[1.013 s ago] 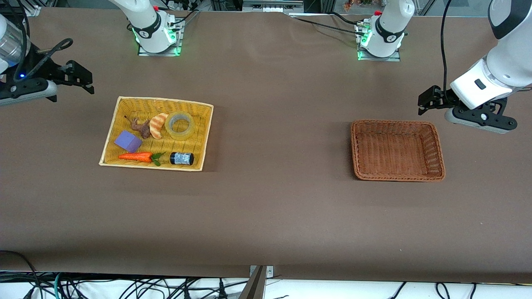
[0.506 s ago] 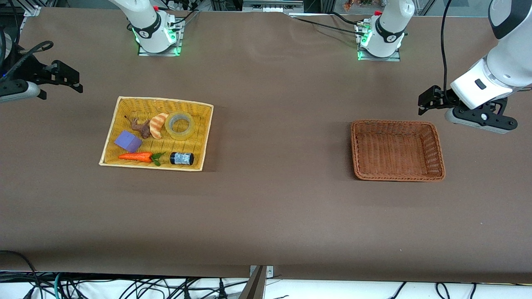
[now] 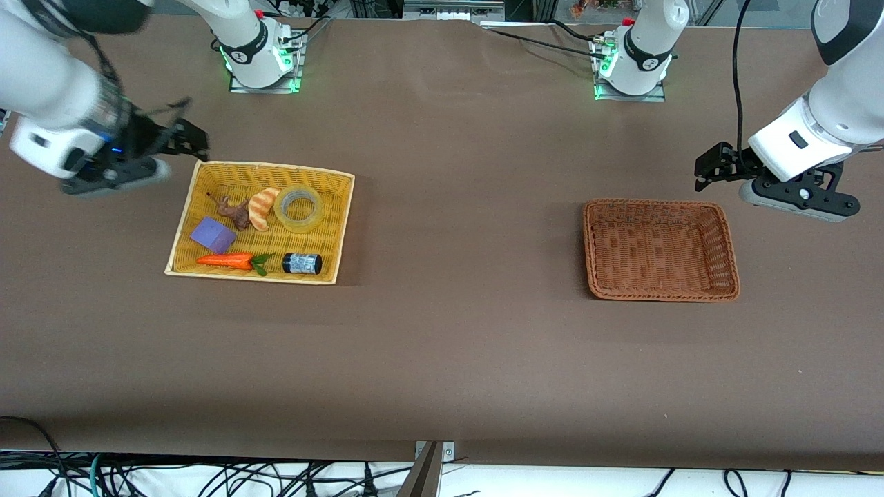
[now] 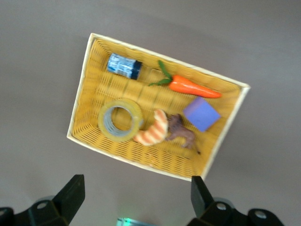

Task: Transfer tape with both arms
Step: 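Lower the right gripper into the yellow basket and grasp the tape roll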

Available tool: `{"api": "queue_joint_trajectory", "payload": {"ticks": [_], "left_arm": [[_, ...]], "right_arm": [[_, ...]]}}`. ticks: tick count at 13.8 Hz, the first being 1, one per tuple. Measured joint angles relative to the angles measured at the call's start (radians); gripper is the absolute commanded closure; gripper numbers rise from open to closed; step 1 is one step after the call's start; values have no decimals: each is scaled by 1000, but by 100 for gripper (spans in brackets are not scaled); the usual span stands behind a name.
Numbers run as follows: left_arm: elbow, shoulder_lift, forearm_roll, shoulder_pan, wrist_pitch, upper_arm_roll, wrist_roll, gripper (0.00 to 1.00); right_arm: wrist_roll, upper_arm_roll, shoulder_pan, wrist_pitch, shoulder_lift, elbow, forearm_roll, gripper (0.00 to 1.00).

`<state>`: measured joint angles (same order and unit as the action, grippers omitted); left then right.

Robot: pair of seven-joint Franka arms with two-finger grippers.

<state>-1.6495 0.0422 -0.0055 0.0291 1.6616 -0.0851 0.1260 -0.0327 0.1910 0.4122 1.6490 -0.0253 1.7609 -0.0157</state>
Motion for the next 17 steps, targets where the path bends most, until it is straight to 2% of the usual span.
{"api": "queue_joint_trajectory", "payload": {"ticks": [4,7,9,15,16,17], "left_arm": [[1,0,0,0,0,0,0,0],[1,0,0,0,0,0,0,0],[1,0,0,0,0,0,0,0],[2,0,0,0,0,0,0,0],[2,0,0,0,0,0,0,0],[2,0,0,0,0,0,0,0]], "right_arm": [[75,-48,11,325,-23,287,0,0],[87,-52,11,534,-44,466,0,0],[93,-52,11,595,-67,525,0,0],[107,-53,11,764,-176,599,0,1],[108,-53,11,774,-186,599,0,5],[108,-53,11,777,-189,599,0,26]]}}
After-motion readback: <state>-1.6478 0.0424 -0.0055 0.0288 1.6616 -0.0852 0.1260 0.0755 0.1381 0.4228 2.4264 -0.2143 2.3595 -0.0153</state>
